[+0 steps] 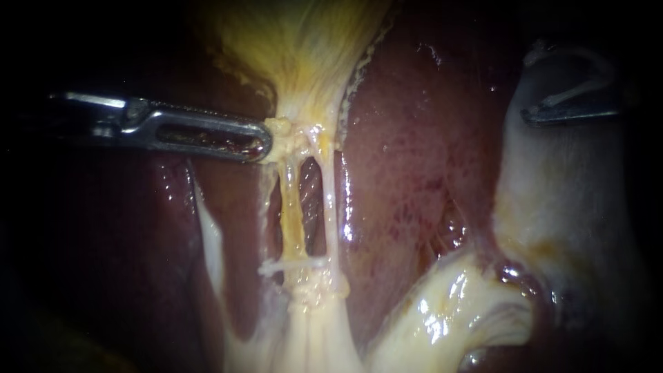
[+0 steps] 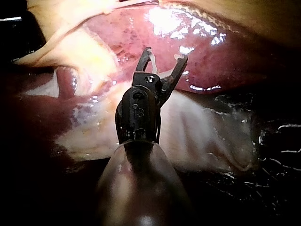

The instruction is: Clipping second clip left tube

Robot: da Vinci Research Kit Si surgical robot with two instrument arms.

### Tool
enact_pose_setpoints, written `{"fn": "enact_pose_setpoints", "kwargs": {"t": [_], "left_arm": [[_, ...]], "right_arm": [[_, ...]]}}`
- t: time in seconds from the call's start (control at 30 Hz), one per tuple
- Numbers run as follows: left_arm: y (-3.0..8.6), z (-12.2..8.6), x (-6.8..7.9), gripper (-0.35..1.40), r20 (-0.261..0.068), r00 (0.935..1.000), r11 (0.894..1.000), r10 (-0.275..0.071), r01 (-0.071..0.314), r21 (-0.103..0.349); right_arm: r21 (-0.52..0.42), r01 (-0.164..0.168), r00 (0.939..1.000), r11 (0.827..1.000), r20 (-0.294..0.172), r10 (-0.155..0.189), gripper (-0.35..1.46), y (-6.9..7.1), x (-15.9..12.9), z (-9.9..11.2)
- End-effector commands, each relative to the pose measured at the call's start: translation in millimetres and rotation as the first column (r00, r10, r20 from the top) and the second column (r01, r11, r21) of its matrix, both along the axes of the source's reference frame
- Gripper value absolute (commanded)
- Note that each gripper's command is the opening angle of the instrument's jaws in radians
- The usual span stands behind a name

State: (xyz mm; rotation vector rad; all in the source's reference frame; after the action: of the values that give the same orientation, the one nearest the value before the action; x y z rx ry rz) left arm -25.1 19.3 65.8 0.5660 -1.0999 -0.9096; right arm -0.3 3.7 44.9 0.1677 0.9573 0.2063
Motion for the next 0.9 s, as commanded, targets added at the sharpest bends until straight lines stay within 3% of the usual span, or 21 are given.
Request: {"fn": "enact_pose_setpoints", "kwargs": {"t": [0.03,0.13,0.27,0.4,0.53,0.9], "left_arm": [[0.0,0.0,0.1,-0.35,0.000,1.0000,1.000,0.000,0.000,0.000],[0.1,-0.3,0.6,-0.35,0.003,1.0000,1.000,0.003,-0.003,0.002],[0.6,-1.5,2.4,-0.35,0.006,1.0000,1.000,0.006,-0.006,0.007],[2.0,-3.2,5.0,-0.35,-0.006,0.9999,1.000,-0.015,0.015,0.011],[3.2,-4.5,6.5,-0.35,-0.015,0.9989,0.999,-0.044,0.044,0.012],[3.1,-5.1,6.5,-0.35,-0.020,0.9982,0.998,-0.057,0.057,0.011]], "right_arm": [[0.000,0.000,1.0000,1.000,0.000,0.000,0.50,0.0,0.0,0.0],[0.000,0.000,1.0000,1.000,0.000,0.000,0.50,0.0,0.0,0.0],[0.000,-0.001,1.0000,1.000,0.001,0.001,0.50,0.1,0.0,0.1],[0.000,-0.001,1.0000,1.000,0.001,0.001,0.50,0.1,0.0,0.2],[0.000,-0.001,1.0000,1.000,0.000,0.001,0.50,0.0,0.0,0.1],[0.027,0.031,0.9989,0.999,-0.036,-0.030,0.49,-0.8,1.1,-0.2]]}}
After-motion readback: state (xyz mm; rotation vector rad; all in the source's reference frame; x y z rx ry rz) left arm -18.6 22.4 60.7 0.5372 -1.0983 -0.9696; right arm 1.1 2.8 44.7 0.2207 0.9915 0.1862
